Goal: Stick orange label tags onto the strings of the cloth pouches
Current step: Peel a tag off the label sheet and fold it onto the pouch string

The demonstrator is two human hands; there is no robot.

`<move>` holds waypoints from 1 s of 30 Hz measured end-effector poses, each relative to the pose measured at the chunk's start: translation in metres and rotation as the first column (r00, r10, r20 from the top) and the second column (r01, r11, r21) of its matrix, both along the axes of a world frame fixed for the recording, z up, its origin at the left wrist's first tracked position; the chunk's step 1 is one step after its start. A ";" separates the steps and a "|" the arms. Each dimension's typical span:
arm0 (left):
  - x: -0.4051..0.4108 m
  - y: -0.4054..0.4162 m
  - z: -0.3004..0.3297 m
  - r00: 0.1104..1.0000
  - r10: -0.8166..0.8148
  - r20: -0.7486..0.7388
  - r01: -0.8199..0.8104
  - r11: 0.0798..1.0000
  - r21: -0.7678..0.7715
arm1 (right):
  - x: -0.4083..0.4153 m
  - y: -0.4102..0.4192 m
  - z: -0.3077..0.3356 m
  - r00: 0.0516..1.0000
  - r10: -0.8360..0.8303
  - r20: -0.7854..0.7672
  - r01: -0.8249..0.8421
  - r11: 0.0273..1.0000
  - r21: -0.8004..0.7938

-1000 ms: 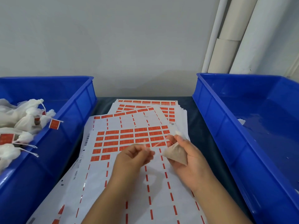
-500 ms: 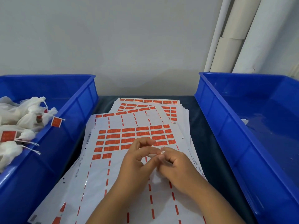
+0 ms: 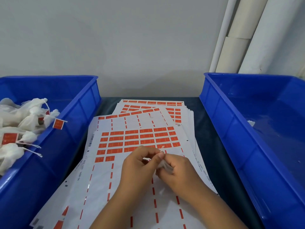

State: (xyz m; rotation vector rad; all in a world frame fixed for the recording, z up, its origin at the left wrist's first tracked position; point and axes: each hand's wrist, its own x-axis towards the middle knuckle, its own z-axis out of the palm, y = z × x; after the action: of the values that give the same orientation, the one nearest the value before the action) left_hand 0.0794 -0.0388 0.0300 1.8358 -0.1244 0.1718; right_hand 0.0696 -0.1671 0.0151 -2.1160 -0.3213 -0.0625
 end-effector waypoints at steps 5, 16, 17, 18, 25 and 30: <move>0.000 0.001 0.003 0.998 -0.008 -0.058 0.001 0.992 -0.122 | -0.001 0.004 -0.002 0.986 -0.078 0.150 0.091 0.993 -0.080; 0.006 0.000 0.002 0.967 0.146 -0.210 -0.181 0.970 -0.161 | -0.002 0.003 0.002 0.978 -0.103 0.180 0.115 0.992 -0.057; 0.007 -0.001 0.001 0.960 0.145 -0.239 -0.190 0.966 -0.177 | -0.002 0.003 0.002 0.975 -0.119 0.187 0.130 0.990 -0.047; 0.007 -0.001 0.001 0.955 0.144 -0.258 -0.192 0.967 -0.169 | -0.002 0.003 0.003 0.972 -0.135 0.193 0.144 0.989 -0.032; 0.008 -0.002 -0.001 0.943 0.126 -0.307 -0.180 0.972 -0.154 | 0.000 0.004 0.003 0.973 -0.181 0.144 0.170 0.982 0.085; 0.007 -0.003 0.000 0.952 0.104 -0.287 -0.147 0.980 -0.134 | 0.000 0.005 0.006 0.987 -0.162 -0.018 0.162 0.971 0.174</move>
State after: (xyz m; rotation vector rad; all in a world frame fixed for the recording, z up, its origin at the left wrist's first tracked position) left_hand 0.0862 -0.0414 0.0300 1.6948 0.1990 0.0094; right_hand 0.0696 -0.1620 0.0211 -1.9633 -0.1347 -0.1764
